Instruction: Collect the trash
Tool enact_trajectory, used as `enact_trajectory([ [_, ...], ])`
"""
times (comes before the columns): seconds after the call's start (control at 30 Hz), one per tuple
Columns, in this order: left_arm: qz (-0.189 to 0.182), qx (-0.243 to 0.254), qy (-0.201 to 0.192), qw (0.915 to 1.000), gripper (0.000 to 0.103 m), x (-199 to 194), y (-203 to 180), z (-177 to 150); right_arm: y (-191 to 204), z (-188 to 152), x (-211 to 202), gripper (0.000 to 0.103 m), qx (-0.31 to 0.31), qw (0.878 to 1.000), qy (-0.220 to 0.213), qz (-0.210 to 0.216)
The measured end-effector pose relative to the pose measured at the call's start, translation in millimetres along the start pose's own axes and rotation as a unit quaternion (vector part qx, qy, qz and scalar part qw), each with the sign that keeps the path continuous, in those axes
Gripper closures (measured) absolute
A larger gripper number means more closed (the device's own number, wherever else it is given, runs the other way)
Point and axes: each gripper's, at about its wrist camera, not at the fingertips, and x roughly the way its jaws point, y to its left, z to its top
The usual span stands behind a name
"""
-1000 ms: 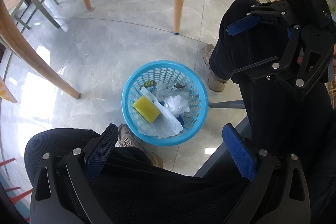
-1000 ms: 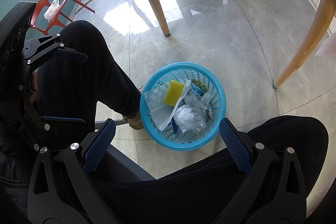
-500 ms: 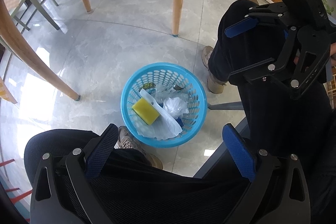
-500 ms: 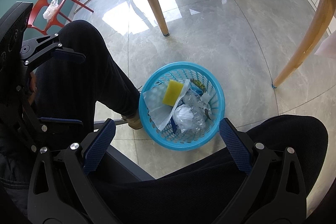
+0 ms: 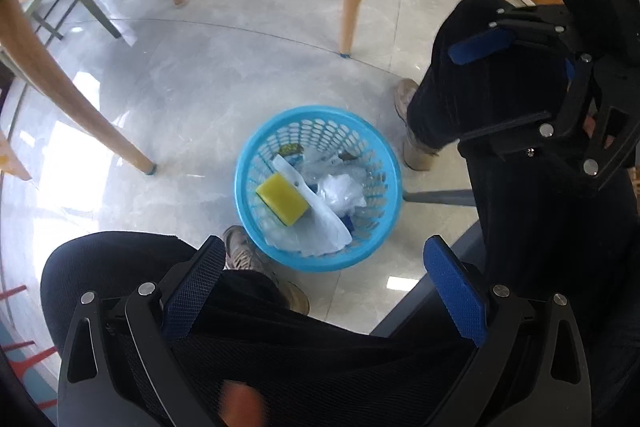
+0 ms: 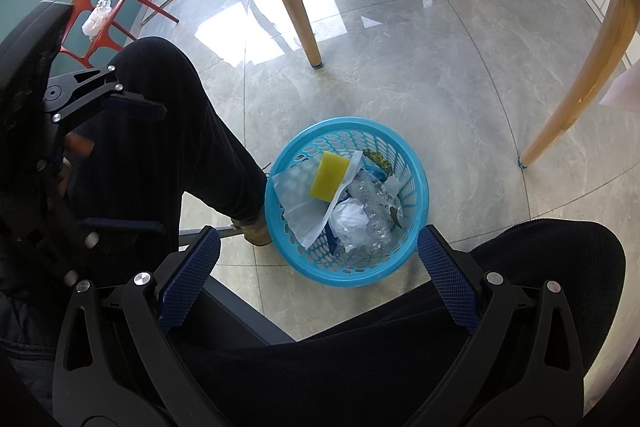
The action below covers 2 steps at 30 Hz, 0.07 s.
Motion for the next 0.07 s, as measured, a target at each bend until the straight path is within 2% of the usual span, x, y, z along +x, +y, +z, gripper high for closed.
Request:
enact_trajectory([
  [0.07,-0.003,0.01,-0.009,0.9999,0.006,-3.2,-3.3,-1.1,0.0,-0.7,0.1,0.009,0.0,1.0,-0.001,0.0],
])
